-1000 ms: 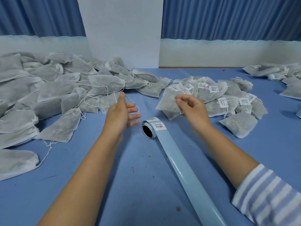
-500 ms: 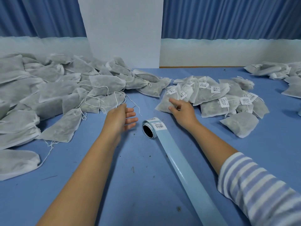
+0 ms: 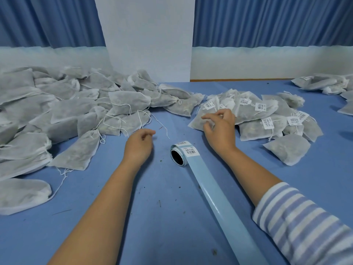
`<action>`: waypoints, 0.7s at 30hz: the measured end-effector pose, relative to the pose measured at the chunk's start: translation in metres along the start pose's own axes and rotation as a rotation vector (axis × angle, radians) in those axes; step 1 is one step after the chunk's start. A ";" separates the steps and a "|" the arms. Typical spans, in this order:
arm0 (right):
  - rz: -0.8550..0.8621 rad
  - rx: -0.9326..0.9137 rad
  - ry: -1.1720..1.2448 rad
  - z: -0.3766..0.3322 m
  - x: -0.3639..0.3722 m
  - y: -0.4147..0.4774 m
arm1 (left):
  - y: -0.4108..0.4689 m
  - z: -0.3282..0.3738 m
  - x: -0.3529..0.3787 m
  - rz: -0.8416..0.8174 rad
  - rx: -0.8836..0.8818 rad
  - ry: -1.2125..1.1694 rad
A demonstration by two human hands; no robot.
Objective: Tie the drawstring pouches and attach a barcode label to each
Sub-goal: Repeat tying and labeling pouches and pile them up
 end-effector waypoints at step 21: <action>-0.504 -0.214 -0.032 -0.027 0.034 -0.013 | -0.006 0.002 0.051 -0.162 0.363 0.917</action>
Point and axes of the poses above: each hand's wrist, its own y-axis towards the middle knuckle, its own x-axis out of the palm, z = x × y, the point moved 5 cm from there along y, towards the middle knuckle, and after that the axes turned 10 degrees about -x, right-handed, at the moved point
